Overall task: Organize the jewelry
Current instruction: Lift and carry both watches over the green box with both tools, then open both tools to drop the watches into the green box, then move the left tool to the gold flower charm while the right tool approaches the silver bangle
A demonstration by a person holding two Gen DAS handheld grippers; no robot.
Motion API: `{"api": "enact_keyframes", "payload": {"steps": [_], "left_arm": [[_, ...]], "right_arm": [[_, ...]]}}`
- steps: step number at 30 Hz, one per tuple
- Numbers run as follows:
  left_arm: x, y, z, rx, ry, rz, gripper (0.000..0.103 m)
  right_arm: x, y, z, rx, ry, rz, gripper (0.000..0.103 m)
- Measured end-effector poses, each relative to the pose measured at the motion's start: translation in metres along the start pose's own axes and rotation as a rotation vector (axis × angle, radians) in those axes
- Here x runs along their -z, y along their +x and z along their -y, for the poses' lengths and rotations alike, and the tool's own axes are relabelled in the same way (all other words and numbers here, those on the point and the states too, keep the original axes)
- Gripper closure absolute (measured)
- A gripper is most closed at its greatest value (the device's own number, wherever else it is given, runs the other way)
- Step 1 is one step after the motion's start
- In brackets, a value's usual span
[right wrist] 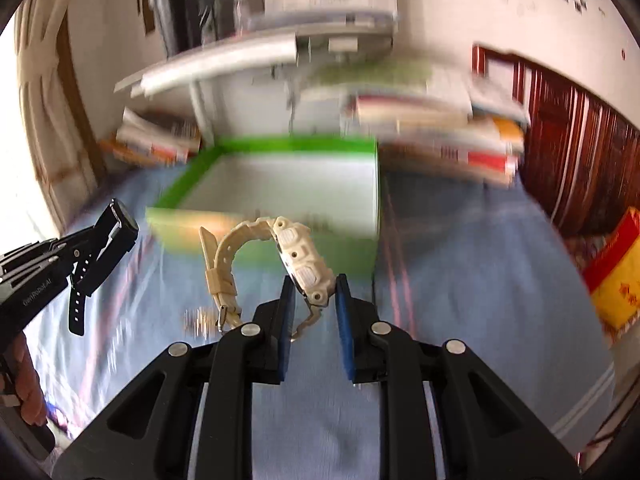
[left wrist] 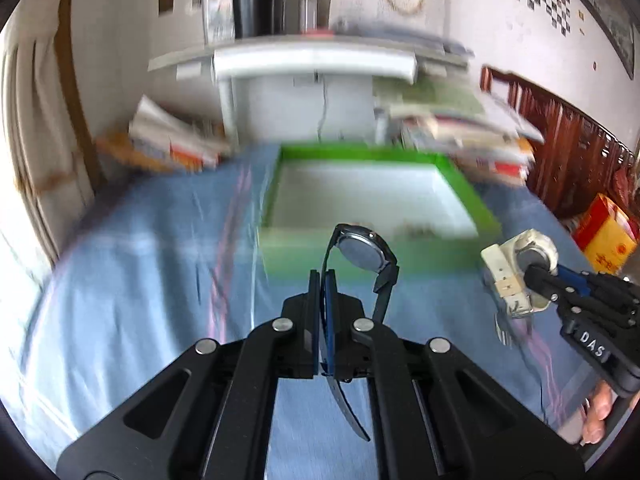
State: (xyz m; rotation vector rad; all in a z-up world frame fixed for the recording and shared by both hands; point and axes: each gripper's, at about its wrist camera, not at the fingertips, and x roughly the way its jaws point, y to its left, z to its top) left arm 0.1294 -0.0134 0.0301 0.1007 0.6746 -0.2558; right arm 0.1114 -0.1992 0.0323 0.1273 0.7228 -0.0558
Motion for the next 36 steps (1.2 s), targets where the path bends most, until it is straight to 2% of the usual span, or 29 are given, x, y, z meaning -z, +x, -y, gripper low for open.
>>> {"api": "enact_keyframes", "payload": {"steps": [3, 6, 10, 14, 16, 17, 18, 20, 22, 24, 25, 31, 36], "left_arm": [[-0.036, 0.023, -0.001, 0.015, -0.002, -0.001, 0.100], [-0.062, 0.058, -0.003, 0.014, -0.024, -0.035, 0.100], [-0.072, 0.107, -0.003, 0.003, -0.032, -0.104, 0.100], [-0.069, 0.134, -0.001, 0.001, -0.032, -0.152, 0.099], [-0.067, 0.141, 0.001, -0.013, -0.031, -0.158, 0.083], [-0.066, 0.141, 0.001, -0.025, -0.028, -0.154, 0.058], [-0.064, 0.138, 0.002, -0.049, -0.016, -0.134, 0.048], [-0.059, 0.129, 0.002, -0.072, 0.004, -0.120, 0.048], [-0.052, 0.117, 0.001, -0.056, 0.003, -0.121, 0.046], [-0.038, 0.100, 0.000, -0.065, -0.002, -0.124, 0.038], [-0.030, 0.093, 0.001, -0.076, 0.001, -0.125, 0.037], [0.016, 0.071, 0.016, -0.085, 0.029, -0.153, 0.031], [0.051, 0.074, 0.035, -0.016, 0.037, -0.233, 0.031]], "right_arm": [[-0.034, 0.031, 0.005, 0.004, 0.014, -0.016, 0.082], [-0.051, 0.069, 0.010, 0.023, 0.029, -0.068, 0.082], [-0.056, 0.112, 0.009, 0.043, 0.029, -0.135, 0.082], [-0.053, 0.135, 0.008, 0.020, 0.025, -0.183, 0.080], [-0.055, 0.131, 0.009, 0.004, 0.030, -0.170, 0.066], [-0.055, 0.122, 0.011, -0.002, 0.031, -0.146, 0.057], [-0.054, 0.111, 0.012, -0.005, 0.028, -0.121, 0.054], [-0.050, 0.088, 0.012, -0.008, 0.013, -0.084, 0.053], [-0.042, 0.069, 0.019, -0.008, 0.014, -0.067, 0.053], [-0.030, 0.054, 0.029, 0.007, 0.021, -0.068, 0.053], [-0.020, 0.047, 0.035, 0.019, 0.027, -0.074, 0.053], [0.040, 0.034, 0.070, 0.100, 0.065, -0.168, 0.053], [0.083, 0.042, 0.087, 0.112, 0.112, -0.252, 0.053]]}}
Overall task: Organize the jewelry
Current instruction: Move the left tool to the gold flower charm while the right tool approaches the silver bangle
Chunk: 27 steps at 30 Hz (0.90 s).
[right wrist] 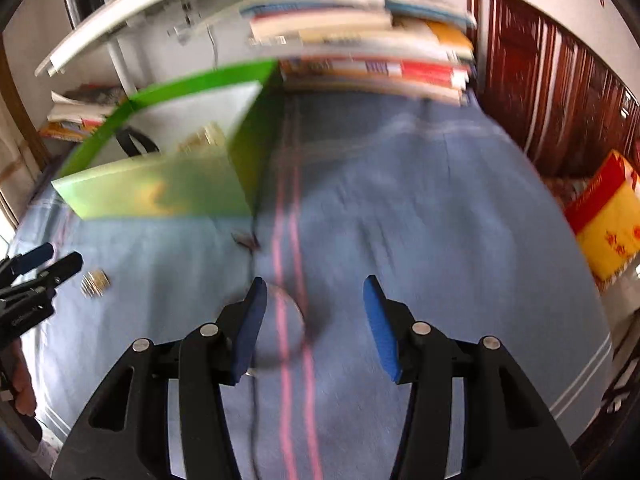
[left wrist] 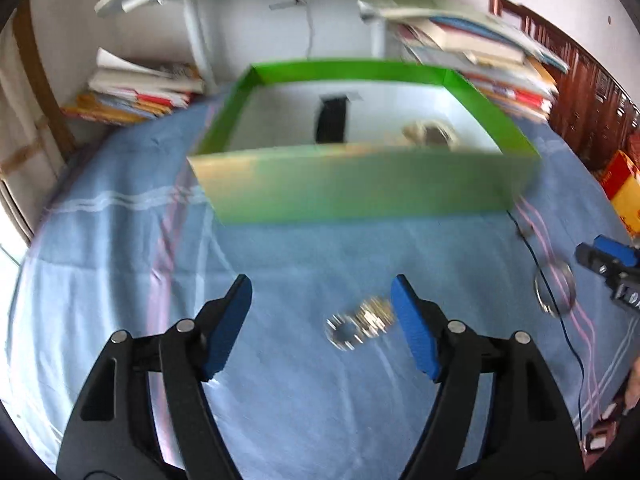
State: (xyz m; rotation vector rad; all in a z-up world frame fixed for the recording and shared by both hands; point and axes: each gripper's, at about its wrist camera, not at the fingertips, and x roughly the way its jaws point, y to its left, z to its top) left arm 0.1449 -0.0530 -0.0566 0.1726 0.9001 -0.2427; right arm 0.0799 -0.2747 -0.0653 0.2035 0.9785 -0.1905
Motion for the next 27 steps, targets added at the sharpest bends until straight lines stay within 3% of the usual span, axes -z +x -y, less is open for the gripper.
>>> {"api": "enact_keyframes", "payload": {"steps": [4, 12, 18, 24, 25, 26, 27], "left_arm": [[0.005, 0.006, 0.005, 0.006, -0.001, -0.021, 0.031], [0.004, 0.012, -0.020, -0.021, -0.101, -0.044, 0.029], [0.006, 0.012, -0.006, -0.003, -0.054, -0.042, 0.028], [0.007, 0.024, 0.014, 0.021, -0.002, -0.063, 0.028], [0.008, 0.025, 0.017, 0.012, 0.012, -0.059, 0.029], [0.009, 0.025, 0.020, 0.006, 0.022, -0.054, 0.038], [0.011, 0.026, 0.021, 0.010, 0.032, -0.050, 0.053]], "right_arm": [[0.010, 0.008, -0.013, -0.029, -0.035, -0.004, 0.051], [0.025, -0.001, -0.071, -0.207, -0.166, -0.040, 0.052], [0.028, -0.011, -0.071, -0.091, -0.159, -0.003, 0.052], [0.029, -0.006, -0.061, -0.073, -0.132, -0.013, 0.052], [0.030, -0.005, -0.062, -0.076, -0.133, -0.017, 0.052], [0.031, -0.003, -0.062, -0.082, -0.136, -0.020, 0.052], [0.033, -0.004, -0.062, -0.082, -0.139, -0.017, 0.052]]}}
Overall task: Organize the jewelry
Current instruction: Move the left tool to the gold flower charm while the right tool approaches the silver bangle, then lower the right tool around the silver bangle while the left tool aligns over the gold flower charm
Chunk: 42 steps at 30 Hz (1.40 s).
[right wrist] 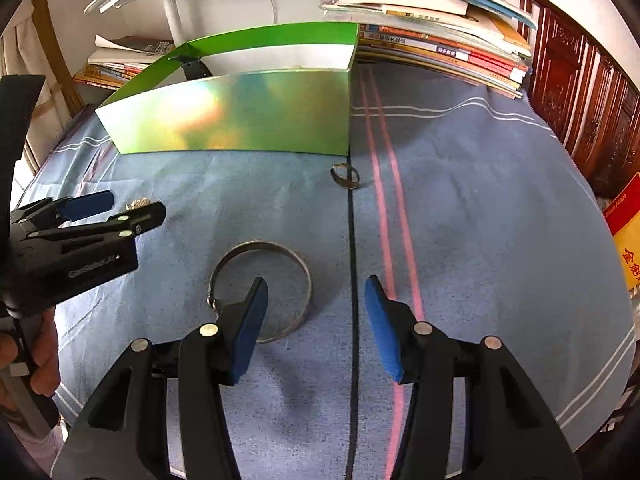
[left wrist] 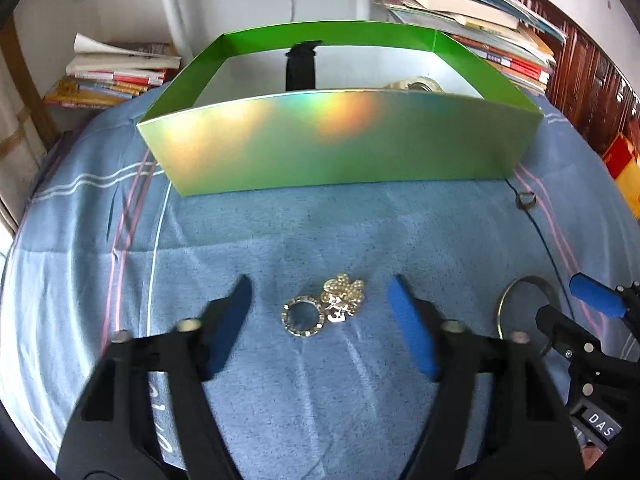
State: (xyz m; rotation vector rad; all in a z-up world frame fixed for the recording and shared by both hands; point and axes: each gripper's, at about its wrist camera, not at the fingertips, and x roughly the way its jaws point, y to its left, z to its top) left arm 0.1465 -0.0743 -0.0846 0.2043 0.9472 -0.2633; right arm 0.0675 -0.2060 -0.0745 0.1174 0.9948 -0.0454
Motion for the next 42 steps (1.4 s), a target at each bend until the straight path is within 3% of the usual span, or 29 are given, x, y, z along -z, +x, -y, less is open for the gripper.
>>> {"api": "enact_keyframes", "payload": {"steps": [5, 11, 20, 22, 27, 33, 36, 42], "left_arm": [[0.003, -0.002, 0.001, 0.014, 0.016, 0.007, 0.080], [0.011, -0.010, -0.005, 0.016, 0.007, 0.010, 0.080], [0.046, -0.032, -0.017, 0.077, -0.019, 0.016, 0.080], [0.054, -0.035, -0.021, 0.066, -0.027, 0.018, 0.078], [0.069, -0.041, -0.032, 0.026, -0.045, 0.026, 0.055], [0.071, -0.042, -0.041, 0.014, -0.071, 0.026, 0.053], [0.069, -0.041, -0.039, 0.016, -0.074, 0.023, 0.048], [0.055, -0.030, -0.025, 0.021, -0.047, 0.030, 0.049]], "right_arm": [[0.000, 0.000, -0.007, -0.002, -0.012, 0.000, 0.052], [0.000, 0.001, -0.007, 0.004, -0.014, -0.003, 0.052], [-0.007, 0.003, 0.000, 0.031, 0.014, 0.010, 0.052], [-0.009, 0.007, -0.001, 0.064, 0.012, 0.014, 0.052], [-0.004, 0.007, -0.016, 0.058, -0.053, 0.027, 0.052], [0.006, 0.000, -0.035, -0.062, -0.133, -0.004, 0.057], [0.005, -0.001, -0.036, -0.030, -0.131, 0.007, 0.057], [-0.002, 0.006, -0.027, 0.016, -0.098, 0.011, 0.057]]}}
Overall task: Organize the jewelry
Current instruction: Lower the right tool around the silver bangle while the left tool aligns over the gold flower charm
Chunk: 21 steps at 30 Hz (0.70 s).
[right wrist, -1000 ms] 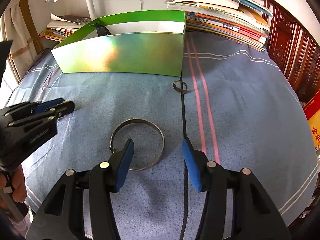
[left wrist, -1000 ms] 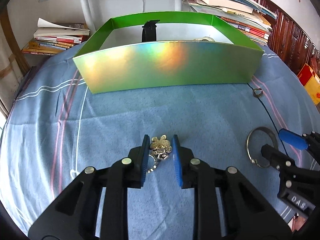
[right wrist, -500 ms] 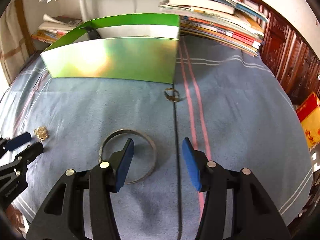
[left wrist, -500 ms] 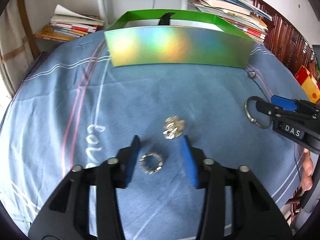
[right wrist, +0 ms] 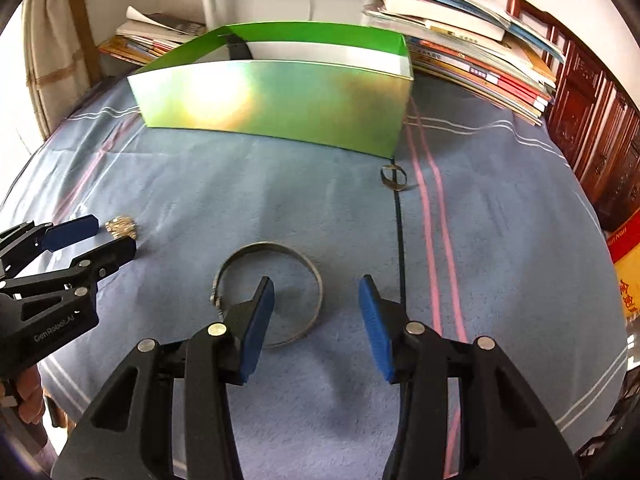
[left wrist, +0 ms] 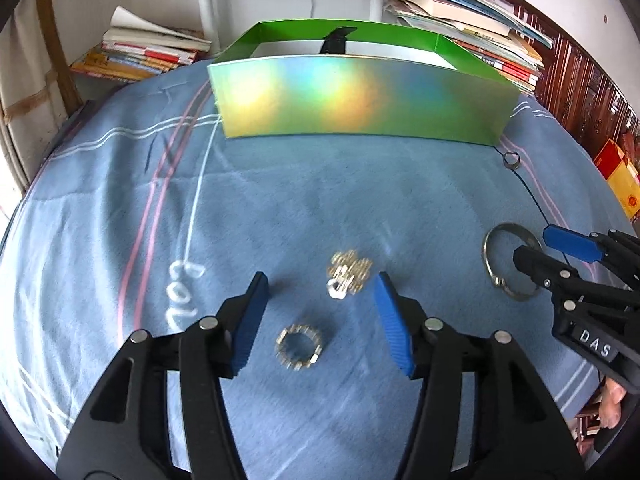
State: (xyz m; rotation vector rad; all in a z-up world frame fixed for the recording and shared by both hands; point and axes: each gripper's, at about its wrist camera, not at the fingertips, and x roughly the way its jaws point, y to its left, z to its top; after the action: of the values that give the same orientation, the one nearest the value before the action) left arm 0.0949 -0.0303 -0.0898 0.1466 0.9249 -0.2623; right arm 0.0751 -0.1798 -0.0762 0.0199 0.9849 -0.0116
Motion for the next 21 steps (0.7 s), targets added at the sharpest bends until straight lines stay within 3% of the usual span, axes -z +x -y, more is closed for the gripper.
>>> {"api": "enact_keyframes", "payload": {"steps": [1, 3, 7, 13, 21], "left_arm": [[-0.002, 0.002, 0.002, 0.007, 0.006, 0.002, 0.050], [-0.006, 0.004, 0.005, 0.013, 0.013, 0.007, 0.065], [-0.014, 0.008, -0.010, 0.017, -0.043, -0.002, 0.078], [-0.014, 0.008, -0.059, 0.008, -0.188, -0.019, 0.077], [-0.005, -0.002, -0.078, 0.007, -0.244, -0.012, 0.057]], "right_arm": [[-0.001, 0.001, 0.000, 0.002, 0.002, 0.003, 0.057], [0.000, 0.000, 0.000, 0.010, 0.002, 0.010, 0.057], [0.000, 0.001, 0.000, 0.014, 0.011, 0.013, 0.057], [0.001, -0.001, 0.003, 0.004, 0.034, 0.010, 0.057], [0.004, -0.004, 0.004, 0.000, 0.044, 0.009, 0.057]]}}
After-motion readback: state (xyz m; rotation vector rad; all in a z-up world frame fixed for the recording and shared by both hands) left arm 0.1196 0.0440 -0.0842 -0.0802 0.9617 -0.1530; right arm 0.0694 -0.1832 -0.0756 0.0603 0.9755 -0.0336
